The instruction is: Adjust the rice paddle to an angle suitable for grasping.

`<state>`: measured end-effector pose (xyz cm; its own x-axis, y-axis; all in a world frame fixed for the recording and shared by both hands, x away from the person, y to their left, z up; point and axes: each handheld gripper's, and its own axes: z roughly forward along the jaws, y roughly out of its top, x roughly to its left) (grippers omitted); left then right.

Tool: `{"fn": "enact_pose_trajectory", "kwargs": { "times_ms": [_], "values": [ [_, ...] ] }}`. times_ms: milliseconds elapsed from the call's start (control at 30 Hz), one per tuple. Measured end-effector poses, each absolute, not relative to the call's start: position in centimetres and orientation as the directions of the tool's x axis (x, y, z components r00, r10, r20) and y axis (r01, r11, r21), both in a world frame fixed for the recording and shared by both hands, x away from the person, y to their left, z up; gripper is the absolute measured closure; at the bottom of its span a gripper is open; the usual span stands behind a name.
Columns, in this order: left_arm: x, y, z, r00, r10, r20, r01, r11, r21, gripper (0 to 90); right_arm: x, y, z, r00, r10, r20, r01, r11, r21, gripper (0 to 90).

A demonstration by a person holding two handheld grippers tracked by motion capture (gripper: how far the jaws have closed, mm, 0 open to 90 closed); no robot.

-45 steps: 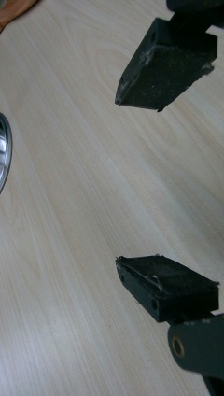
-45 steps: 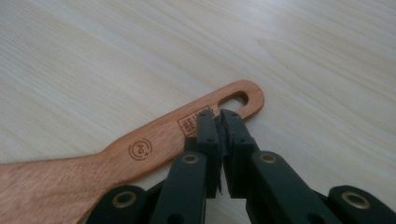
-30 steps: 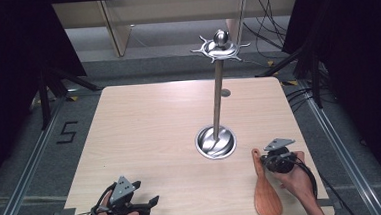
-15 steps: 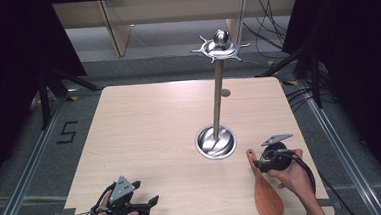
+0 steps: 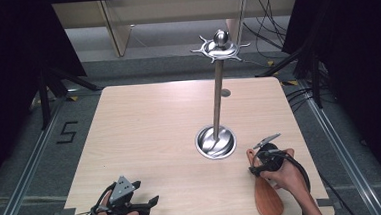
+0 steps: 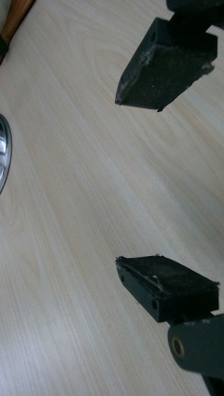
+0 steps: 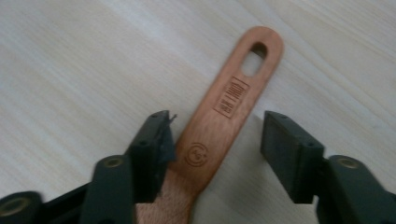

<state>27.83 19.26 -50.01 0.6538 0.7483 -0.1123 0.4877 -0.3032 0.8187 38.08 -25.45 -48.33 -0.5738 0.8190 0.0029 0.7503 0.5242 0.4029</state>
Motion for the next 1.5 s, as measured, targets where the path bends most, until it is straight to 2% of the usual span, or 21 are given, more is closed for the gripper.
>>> {"fn": "enact_pose_trajectory", "kwargs": {
  "times_ms": [167, 300, 533, 567, 633, 767, 833, 1300, 1367, 1500],
  "values": [
    [27.8, 19.3, -50.0, 0.654, 0.748, -0.113, 0.487, -0.302, 0.819, 17.0, 38.8, -25.1, -48.1, -0.607, 0.794, -0.018, 0.733, 0.569, 0.371, 53.0],
    [27.8, 19.2, -50.1, 0.638, 0.758, -0.137, 0.505, -0.278, 0.817, 17.0, 39.6, -24.8, -47.7, -0.619, 0.786, 0.004, 0.75, 0.588, 0.303, 59.8],
    [27.8, 19.2, -50.2, 0.647, 0.752, -0.126, 0.495, -0.288, 0.82, 17.0, 40.2, -24.4, -47.5, -0.636, 0.772, 0.009, 0.752, 0.617, 0.234, 60.4],
    [27.9, 19.4, -50.0, 0.663, 0.742, -0.096, 0.49, -0.334, 0.806, 17.0, 40.5, -24.3, -47.5, -0.644, 0.765, 0.007, 0.749, 0.628, 0.212, 60.7],
    [27.9, 19.4, -50.0, 0.665, 0.741, -0.094, 0.49, -0.338, 0.803, 17.0, 40.7, -24.1, -47.4, -0.653, 0.758, 0.005, 0.746, 0.642, 0.176, 61.0],
    [27.9, 19.3, -50.1, 0.648, 0.752, -0.121, 0.495, -0.294, 0.818, 17.0, 41.3, -24.3, -47.4, -0.686, 0.727, 0.004, 0.719, 0.678, 0.15, 62.5],
    [27.8, 19.2, -50.2, 0.648, 0.752, -0.12, 0.495, -0.296, 0.817, 17.0, 41.3, -24.3, -47.2, -0.667, 0.745, 0.009, 0.74, 0.661, 0.125, 64.2],
    [27.9, 19.3, -50.2, 0.644, 0.755, -0.12, 0.497, -0.294, 0.816, 17.0, 40.6, -25.4, -47.4, -0.705, 0.709, -0.013, 0.693, 0.693, 0.2, 66.4],
    [27.9, 19.5, -50.1, 0.653, 0.75, -0.1, 0.497, -0.325, 0.805, 17.1, 40.4, -25.5, -47.4, -0.718, 0.697, -0.004, 0.68, 0.701, 0.216, 66.5],
    [27.9, 19.3, -50.2, 0.645, 0.756, -0.11, 0.496, -0.305, 0.813, 17.1, 40.2, -25.4, -47.3, -0.743, 0.669, 0.004, 0.659, 0.731, 0.177, 66.5]
  ]
}}
